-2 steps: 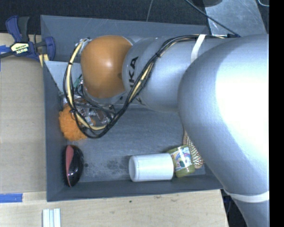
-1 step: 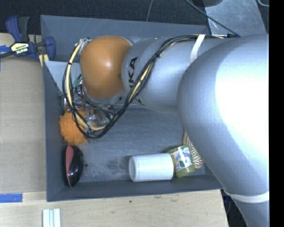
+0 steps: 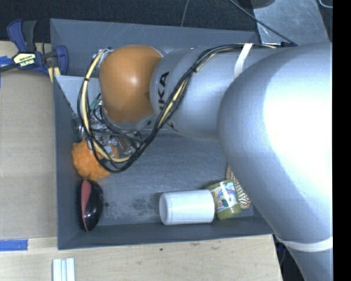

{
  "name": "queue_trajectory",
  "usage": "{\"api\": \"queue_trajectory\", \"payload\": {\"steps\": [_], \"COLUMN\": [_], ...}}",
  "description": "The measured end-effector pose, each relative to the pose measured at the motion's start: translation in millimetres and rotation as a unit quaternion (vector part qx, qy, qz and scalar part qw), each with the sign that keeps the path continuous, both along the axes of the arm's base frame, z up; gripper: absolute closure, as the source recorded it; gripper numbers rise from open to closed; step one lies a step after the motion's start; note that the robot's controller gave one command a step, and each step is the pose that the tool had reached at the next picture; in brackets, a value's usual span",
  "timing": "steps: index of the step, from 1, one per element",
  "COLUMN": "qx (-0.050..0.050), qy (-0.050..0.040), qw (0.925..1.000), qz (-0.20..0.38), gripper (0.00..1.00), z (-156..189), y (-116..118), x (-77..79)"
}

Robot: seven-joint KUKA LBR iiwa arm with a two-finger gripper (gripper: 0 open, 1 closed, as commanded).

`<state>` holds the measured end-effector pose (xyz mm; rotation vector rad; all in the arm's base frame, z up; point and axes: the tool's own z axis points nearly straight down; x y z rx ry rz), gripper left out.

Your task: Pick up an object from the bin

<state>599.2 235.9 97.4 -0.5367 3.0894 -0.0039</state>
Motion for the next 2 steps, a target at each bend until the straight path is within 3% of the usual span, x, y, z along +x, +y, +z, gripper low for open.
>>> {"api": "queue_trajectory", "payload": {"steps": [1,2], "qx": [0.001,0.001], "qy": [-0.008,-0.011], "qw": [0.9978,0.9931], "qz": [0.066,0.117], "gripper": [1.0,1.0], "z": [-17,-7], "y": [-6,-7], "x": [-23.5,17.2]}}
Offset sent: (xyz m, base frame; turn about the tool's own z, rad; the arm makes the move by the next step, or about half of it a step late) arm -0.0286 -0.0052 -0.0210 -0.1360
